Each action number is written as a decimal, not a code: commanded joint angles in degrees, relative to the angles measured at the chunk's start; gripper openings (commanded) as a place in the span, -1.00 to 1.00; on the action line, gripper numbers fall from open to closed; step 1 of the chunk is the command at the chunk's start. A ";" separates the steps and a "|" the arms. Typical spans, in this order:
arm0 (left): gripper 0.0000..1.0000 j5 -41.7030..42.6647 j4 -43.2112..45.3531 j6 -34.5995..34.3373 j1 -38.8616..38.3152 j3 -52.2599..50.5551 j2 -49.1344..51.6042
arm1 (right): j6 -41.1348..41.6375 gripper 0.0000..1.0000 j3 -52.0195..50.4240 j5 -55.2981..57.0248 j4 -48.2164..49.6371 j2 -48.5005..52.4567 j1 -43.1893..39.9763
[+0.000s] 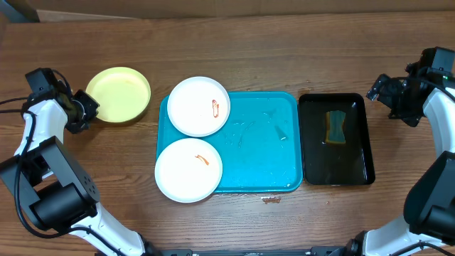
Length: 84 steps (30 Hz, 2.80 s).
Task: Clean dirty plates on tray and stack at the side
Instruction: 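Lower the yellow plate onto the table left of the teal tray and release, then grasp the rim of the upper white plate with the left gripper and drag it right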
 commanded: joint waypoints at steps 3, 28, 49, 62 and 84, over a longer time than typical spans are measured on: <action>0.43 2.78 -3.48 -0.31 -0.20 1.11 -1.27 | 0.20 1.00 0.76 -0.04 0.22 -0.42 0.26; 0.08 -8.85 -29.57 -0.63 -32.72 0.96 -19.93 | 0.20 1.00 0.76 -0.04 0.22 -0.42 0.26; -0.24 -16.24 -7.28 -0.63 -34.97 -5.49 -5.14 | 0.20 1.00 0.76 -0.04 0.22 -0.42 0.26; -0.47 -14.91 -6.47 -0.59 -34.99 -5.55 -0.90 | 0.20 1.00 0.76 -0.04 0.22 -0.42 0.26; -0.85 10.40 -6.71 3.48 -40.63 -5.55 -0.61 | 0.20 1.00 0.76 -0.04 0.22 -0.42 0.26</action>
